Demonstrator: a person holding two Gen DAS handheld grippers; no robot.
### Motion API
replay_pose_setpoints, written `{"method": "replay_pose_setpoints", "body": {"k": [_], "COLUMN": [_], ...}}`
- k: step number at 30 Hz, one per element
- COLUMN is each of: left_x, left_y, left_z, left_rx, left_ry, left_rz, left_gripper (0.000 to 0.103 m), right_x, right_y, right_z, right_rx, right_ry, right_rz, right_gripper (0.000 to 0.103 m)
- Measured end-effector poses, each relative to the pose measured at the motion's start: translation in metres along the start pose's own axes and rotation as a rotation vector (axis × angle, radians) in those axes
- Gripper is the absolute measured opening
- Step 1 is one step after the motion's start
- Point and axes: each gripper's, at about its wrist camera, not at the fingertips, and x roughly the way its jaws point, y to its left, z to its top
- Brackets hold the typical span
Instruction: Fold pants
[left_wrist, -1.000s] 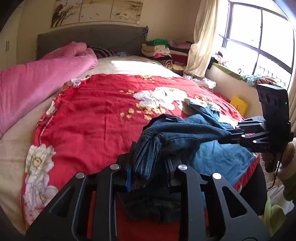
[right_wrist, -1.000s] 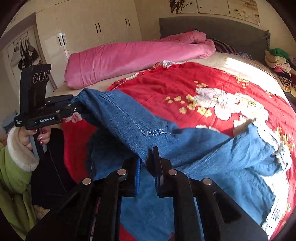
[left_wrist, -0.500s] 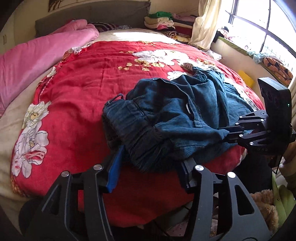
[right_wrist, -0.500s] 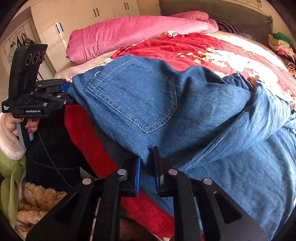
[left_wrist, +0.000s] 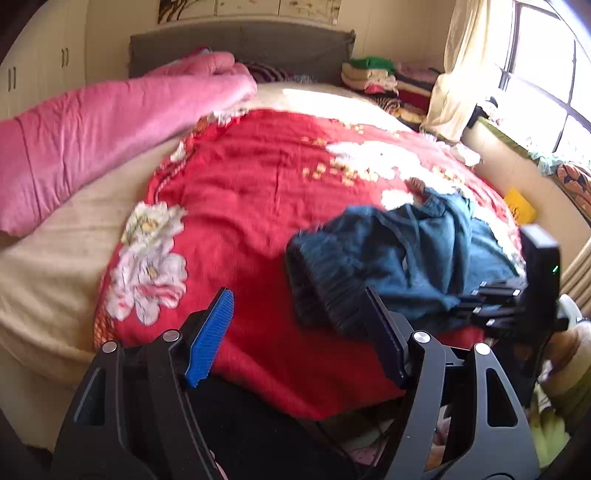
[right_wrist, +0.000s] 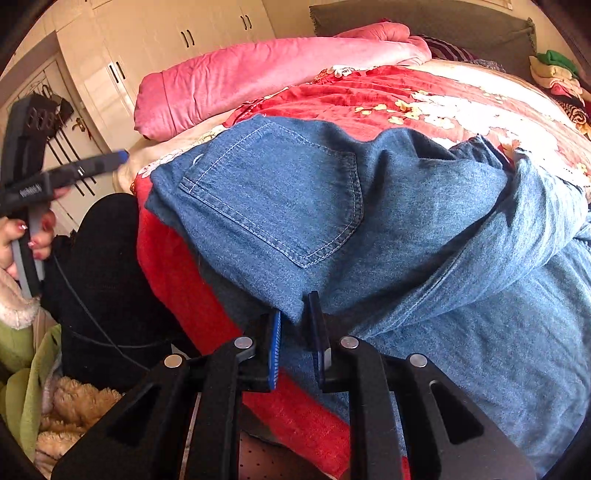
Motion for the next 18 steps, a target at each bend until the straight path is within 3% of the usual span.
{"method": "replay_pose_setpoints", "body": {"k": [4, 7, 10, 13, 14, 18], "left_x": [0.015, 0.046, 0.074, 0.106, 0.113, 0.115], "left_y": [-0.040, -0.074, -0.084, -0.066, -0.059, -0.050], "left_z": [0.021, 0.025, 0.014, -0.007, -0.014, -0.024], "left_rx": [0.031, 0.046, 0.060, 0.019, 0.001, -0.007], "left_ry": [0.008, 0.069, 0.142, 0.249, 0.272, 0.263], "left_rz": [-0.140, -0.245, -0.242, -0.186, -0.187, -0.197], "left_gripper": [0.063, 0.051, 0.036, 0.030, 0.024, 0.021], "right_x": [0.001, -0.002, -0.005, -0.009, -0.010, -0.032], "right_y": [-0.003, -0.002, -0.003, -0.008, -0.008, -0.003], "right_z": [-0.003, -0.006, -0.010, -0.014, -0.014, -0.009], "right_rx": [0.030, 0.035, 0.039, 0.074, 0.085, 0.095], "right_ry": [-0.003, -0.005, -0.003, -0.004, -0.002, -0.060], "right_rz": [0.008, 0.003, -0.002, 0.023, 0.032, 0.048], "right_gripper": [0.015, 0.015, 0.015, 0.020, 0.022, 0.032]}}
